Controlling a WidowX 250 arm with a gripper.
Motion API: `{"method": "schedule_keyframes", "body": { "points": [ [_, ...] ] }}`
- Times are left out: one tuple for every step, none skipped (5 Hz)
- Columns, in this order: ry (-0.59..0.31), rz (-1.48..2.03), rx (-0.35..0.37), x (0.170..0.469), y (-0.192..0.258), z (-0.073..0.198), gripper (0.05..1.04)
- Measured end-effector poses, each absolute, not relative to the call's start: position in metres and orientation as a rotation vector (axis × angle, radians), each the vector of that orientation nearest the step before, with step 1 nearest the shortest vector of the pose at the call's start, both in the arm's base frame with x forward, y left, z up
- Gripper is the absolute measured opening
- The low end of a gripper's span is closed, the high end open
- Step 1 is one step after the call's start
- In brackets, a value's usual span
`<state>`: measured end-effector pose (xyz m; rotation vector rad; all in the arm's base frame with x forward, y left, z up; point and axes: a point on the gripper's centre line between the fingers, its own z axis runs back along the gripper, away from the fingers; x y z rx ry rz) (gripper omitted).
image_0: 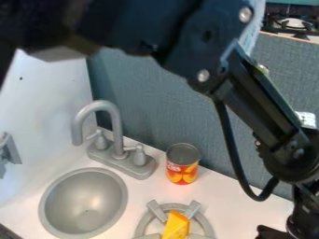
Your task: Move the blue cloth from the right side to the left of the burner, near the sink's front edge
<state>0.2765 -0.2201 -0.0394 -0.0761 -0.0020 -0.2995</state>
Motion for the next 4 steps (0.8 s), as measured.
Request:
{"method": "schedule_keyframes", "body": {
  "points": [
    [0.020, -0.307, -0.100, 0.287, -0.229, -0.049, 1.000],
    [0.021, -0.295, -0.089, 0.296, -0.229, -0.053, 1.000],
    [0.004, -0.270, -0.056, 0.305, -0.229, -0.053, 0.946],
    [-0.003, -0.255, -0.048, 0.307, -0.228, -0.052, 0.663]
  ]
}}
